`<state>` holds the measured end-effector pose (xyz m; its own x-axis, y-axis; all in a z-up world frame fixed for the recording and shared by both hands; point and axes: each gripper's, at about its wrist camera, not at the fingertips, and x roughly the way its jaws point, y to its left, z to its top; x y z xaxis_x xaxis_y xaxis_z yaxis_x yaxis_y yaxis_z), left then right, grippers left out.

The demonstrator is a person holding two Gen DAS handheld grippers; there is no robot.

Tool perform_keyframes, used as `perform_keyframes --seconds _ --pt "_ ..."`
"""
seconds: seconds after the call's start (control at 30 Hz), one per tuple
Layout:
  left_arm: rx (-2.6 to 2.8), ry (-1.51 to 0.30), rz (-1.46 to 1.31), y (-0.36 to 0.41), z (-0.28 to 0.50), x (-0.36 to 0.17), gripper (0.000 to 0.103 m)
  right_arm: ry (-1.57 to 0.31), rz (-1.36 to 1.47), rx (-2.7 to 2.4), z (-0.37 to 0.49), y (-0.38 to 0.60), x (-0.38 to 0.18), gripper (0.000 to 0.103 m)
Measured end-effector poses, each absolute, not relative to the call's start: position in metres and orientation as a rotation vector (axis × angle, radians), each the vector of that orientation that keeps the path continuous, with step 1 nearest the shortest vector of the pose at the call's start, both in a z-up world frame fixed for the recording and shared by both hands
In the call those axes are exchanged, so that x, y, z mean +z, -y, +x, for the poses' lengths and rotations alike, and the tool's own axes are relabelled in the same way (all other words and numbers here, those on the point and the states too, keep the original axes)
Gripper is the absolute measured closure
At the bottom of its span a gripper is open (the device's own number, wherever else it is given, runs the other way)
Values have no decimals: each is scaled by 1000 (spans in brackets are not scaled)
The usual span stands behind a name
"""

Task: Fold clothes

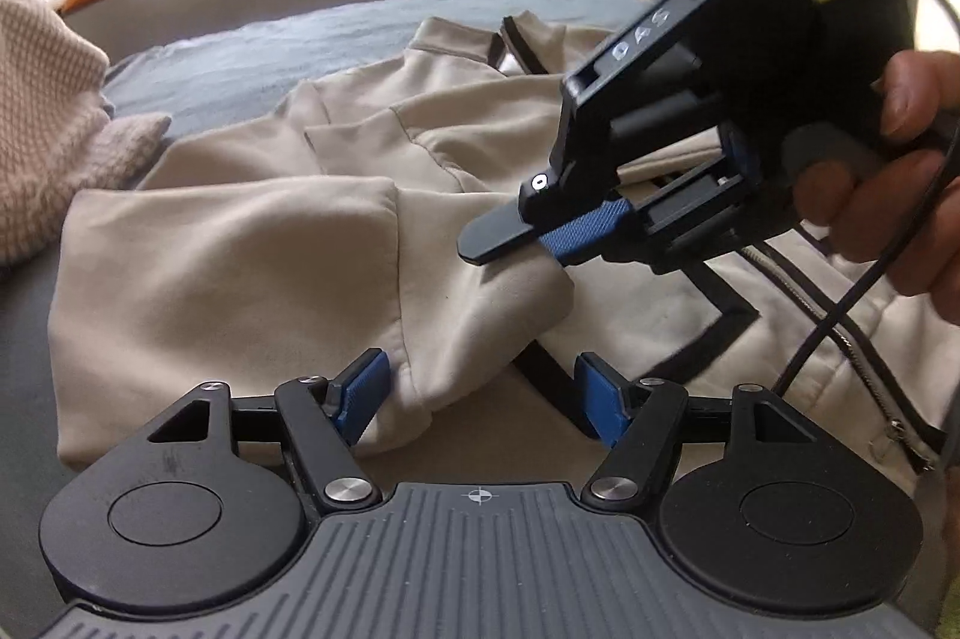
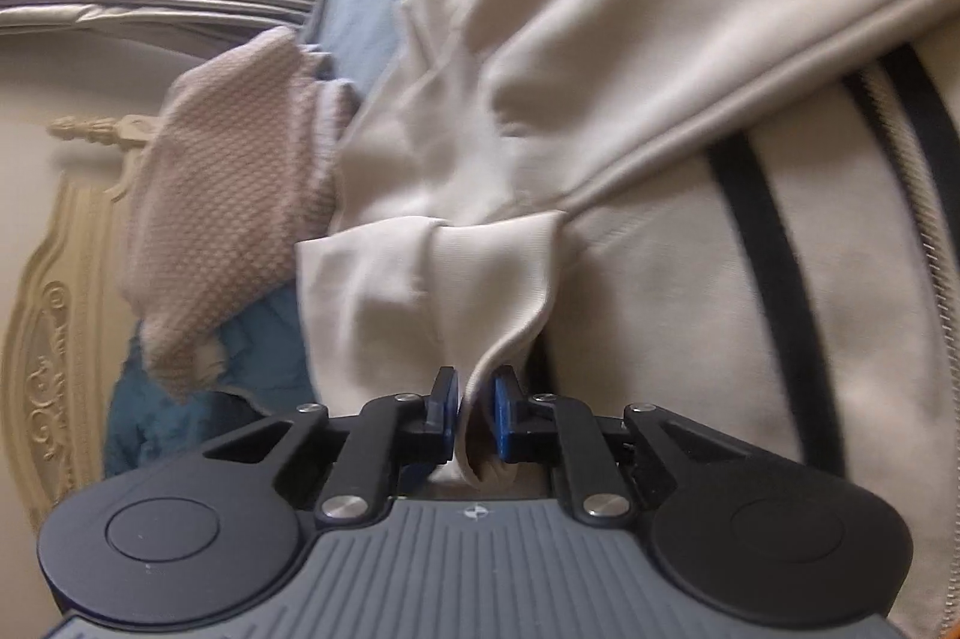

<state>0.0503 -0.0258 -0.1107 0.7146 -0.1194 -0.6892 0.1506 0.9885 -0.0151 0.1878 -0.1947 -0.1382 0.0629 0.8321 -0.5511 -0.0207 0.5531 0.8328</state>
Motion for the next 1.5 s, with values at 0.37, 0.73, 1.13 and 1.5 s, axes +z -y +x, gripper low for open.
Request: perform_keyframes --seconds 0.37,0.73,1.13,1.5 --pt "-78 -814 -305 -25 70 -116 64 -1289 875 745 190 219 -129 59" --pt "-83 -803 -282 -23 70 -119 63 -1425 851 749 205 183 -158 38" --pt "-85 -787 -181 -12 66 -120 62 -1438 961 724 209 187 -158 36" --pt "-85 -676 -126 -3 50 -99 60 -1394 649 789 202 150 -143 98"
